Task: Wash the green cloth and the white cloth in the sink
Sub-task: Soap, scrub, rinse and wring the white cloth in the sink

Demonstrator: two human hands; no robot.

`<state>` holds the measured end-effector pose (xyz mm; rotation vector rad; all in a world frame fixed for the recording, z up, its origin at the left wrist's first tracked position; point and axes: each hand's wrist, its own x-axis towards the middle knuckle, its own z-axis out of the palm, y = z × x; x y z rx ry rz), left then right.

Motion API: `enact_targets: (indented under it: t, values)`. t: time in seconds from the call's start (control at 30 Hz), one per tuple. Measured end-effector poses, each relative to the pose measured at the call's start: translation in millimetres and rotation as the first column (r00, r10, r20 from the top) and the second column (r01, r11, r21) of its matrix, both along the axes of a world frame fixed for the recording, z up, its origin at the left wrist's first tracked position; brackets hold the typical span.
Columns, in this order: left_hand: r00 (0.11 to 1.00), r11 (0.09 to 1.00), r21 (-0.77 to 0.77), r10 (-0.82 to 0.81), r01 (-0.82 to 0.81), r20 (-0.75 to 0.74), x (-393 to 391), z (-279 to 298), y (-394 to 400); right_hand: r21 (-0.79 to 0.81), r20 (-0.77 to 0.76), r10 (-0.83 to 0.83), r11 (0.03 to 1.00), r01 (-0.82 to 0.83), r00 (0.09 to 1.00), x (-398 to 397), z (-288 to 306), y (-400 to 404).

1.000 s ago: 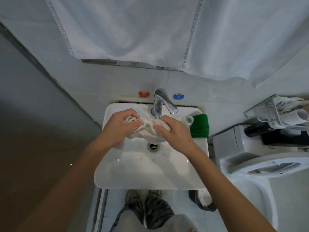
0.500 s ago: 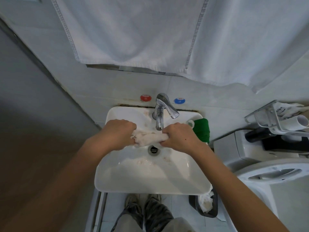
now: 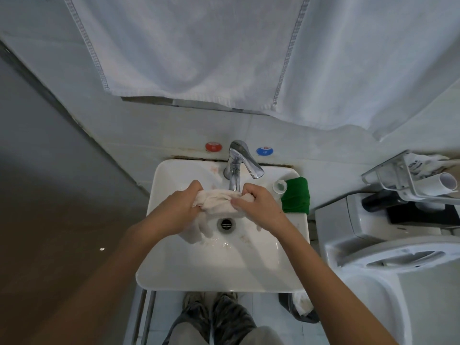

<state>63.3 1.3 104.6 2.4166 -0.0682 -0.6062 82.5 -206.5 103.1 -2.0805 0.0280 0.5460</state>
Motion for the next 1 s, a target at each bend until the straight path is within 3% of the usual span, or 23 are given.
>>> enact_targets:
  t: [0.23,0.4,0.53,0.6,0.67,0.77,0.9,1.0]
  values:
    - [0.990,0.996,-0.093,0.000,-0.013,-0.141,0,6,5,-0.240,-0.028,0.305,0.923,-0.302,0.952,5,4,-3]
    - [0.995,0.991,-0.118,0.049,-0.059,-0.084,2,-2,9,-0.391,0.047,0.288,0.887,-0.247,0.957,4,7,0]
    - [1.000,0.997,0.069,0.028,-0.028,0.005,7,4,10,-0.633,0.041,0.350,0.734,-0.247,0.936,5,10,1]
    - [0.999,0.976,0.215,-0.028,0.023,0.017,9,9,8,-0.650,0.055,0.382,0.715,-0.257,0.923,5,9,1]
    - [0.998,0.960,0.275,-0.056,0.054,-0.001,12,10,7,-0.525,0.028,0.303,0.816,-0.244,0.953,3,6,-1]
    - [0.998,0.982,0.188,0.003,0.008,-0.060,14,9,4,-0.204,-0.055,0.115,0.971,-0.124,0.992,2,-2,-4]
    - [0.995,0.997,0.067,0.051,-0.045,-0.087,17,5,-2,0.053,-0.026,0.002,0.999,-0.001,1.000,0,-9,0]
    - [0.987,0.984,-0.106,0.134,-0.143,-0.092,16,-2,-2,0.247,-0.022,-0.103,0.963,0.105,0.994,-2,-11,7]
